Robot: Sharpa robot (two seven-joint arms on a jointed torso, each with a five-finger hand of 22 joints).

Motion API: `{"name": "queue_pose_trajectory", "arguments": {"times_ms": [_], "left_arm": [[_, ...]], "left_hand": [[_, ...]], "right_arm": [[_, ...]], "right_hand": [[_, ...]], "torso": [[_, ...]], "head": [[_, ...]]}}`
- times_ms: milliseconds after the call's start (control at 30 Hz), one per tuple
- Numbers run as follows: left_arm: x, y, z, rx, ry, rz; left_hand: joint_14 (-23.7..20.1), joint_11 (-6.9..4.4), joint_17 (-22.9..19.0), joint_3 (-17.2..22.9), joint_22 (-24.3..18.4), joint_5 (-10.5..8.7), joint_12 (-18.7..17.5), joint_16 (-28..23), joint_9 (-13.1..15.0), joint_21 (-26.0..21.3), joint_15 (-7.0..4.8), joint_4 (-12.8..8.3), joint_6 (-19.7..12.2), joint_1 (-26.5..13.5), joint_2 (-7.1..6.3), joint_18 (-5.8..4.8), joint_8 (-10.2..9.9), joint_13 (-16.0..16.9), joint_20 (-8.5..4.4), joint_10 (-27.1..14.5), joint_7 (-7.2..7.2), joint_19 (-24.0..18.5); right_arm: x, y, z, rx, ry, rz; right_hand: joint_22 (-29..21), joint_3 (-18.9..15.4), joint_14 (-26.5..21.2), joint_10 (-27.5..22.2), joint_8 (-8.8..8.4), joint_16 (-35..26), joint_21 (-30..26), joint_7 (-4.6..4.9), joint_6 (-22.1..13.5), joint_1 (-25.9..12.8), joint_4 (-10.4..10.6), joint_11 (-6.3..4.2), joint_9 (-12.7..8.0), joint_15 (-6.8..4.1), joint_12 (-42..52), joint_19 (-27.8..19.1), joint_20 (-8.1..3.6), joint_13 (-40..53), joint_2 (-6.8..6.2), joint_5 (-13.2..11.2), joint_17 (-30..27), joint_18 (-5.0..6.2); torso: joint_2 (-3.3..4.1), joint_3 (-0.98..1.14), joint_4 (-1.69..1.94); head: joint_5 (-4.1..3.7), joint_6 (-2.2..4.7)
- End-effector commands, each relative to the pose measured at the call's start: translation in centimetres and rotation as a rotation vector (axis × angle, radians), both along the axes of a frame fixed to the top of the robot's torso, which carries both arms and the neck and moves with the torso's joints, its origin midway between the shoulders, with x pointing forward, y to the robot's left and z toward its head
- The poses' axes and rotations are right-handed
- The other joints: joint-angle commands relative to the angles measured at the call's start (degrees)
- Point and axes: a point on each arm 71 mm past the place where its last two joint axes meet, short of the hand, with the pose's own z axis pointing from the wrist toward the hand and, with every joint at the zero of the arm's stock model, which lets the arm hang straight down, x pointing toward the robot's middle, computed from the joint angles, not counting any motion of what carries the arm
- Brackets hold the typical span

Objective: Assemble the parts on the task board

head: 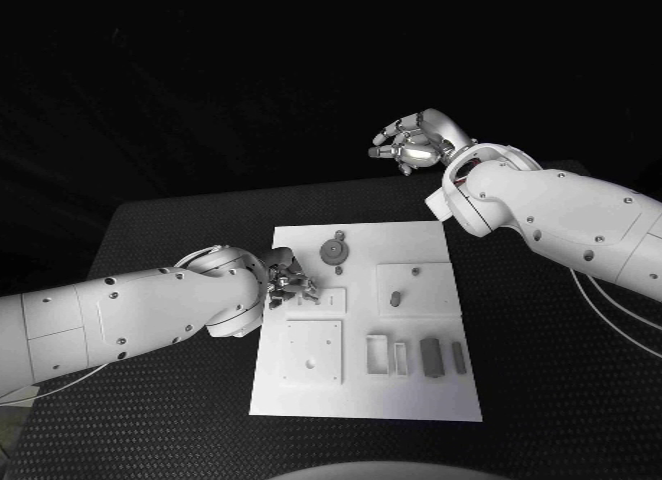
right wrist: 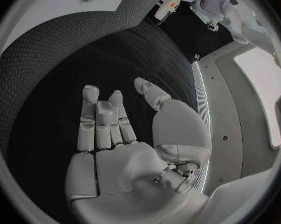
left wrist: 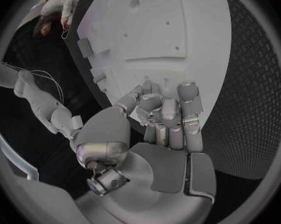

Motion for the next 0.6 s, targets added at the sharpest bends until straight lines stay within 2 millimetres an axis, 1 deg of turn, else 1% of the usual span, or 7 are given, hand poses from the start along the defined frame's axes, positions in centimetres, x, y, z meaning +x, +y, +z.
{"name": "queue_pose_trajectory", "arguments": {"times_ms": [33, 233, 600], "left_arm": [[-0.1, -0.33, -0.01, -0.005, 0.001, -0.013], [-0.28, -0.56, -0.11, -0.003, 0.02, -0.026], [-0.44, -0.69, -0.2, 0.002, 0.031, -0.036]], "left_hand": [[-1.92, -1.49, -0.08, 0.21, 1.17, 0.24, 0.31, 0.24, 0.16, 0.29, -1.82, -0.24, 8.1, 1.9, 2.26, 1.38, 0.16, -0.08, 0.06, -1.49, -2.21, 0.38], [-1.92, -1.49, -0.1, 0.21, 1.17, 0.24, 0.3, 0.25, 0.16, 0.29, -1.82, -0.22, 8.1, 1.86, 2.27, 1.37, 0.15, -0.1, 0.08, -1.49, -2.2, 0.38], [-1.92, -1.49, -0.14, 0.22, 1.16, 0.25, 0.29, 0.25, 0.17, 0.29, -1.81, -0.21, 8.09, 1.8, 2.31, 1.34, 0.13, -0.14, 0.1, -1.49, -2.2, 0.37]], "right_arm": [[-0.02, 0.11, -0.02, -0.001, 0.003, 0.012], [-0.03, 0.08, -0.03, -0.001, 0.005, 0.012], [-0.04, 0.07, -0.03, -0.001, 0.005, 0.012]], "right_hand": [[1.09, 0.17, -0.51, -0.38, -0.4, -0.2, -0.39, 0.25, -0.03, -0.36, -0.16, 0.13, -0.06, 0.04, 0.36, -0.38, -0.02, 0.0, 0.01, 0.22, 0.06, 0.67], [1.09, 0.17, -0.52, -0.39, -0.4, -0.2, -0.39, 0.25, -0.04, -0.37, -0.16, 0.13, -0.06, 0.04, 0.37, -0.38, -0.02, 0.0, 0.02, 0.22, 0.06, 0.67], [1.09, 0.19, -0.52, -0.39, -0.4, -0.2, -0.39, 0.26, -0.05, -0.42, -0.16, 0.13, -0.07, 0.04, 0.38, -0.39, -0.02, 0.0, 0.03, 0.22, 0.06, 0.67]], "torso": [[-0.03, 0.04, -0.04], [0.0, 0.05, -0.05], [-0.03, 0.04, -0.03]], "head": [[0.08, 0.0], [0.09, -0.11], [0.07, -0.05]]}}
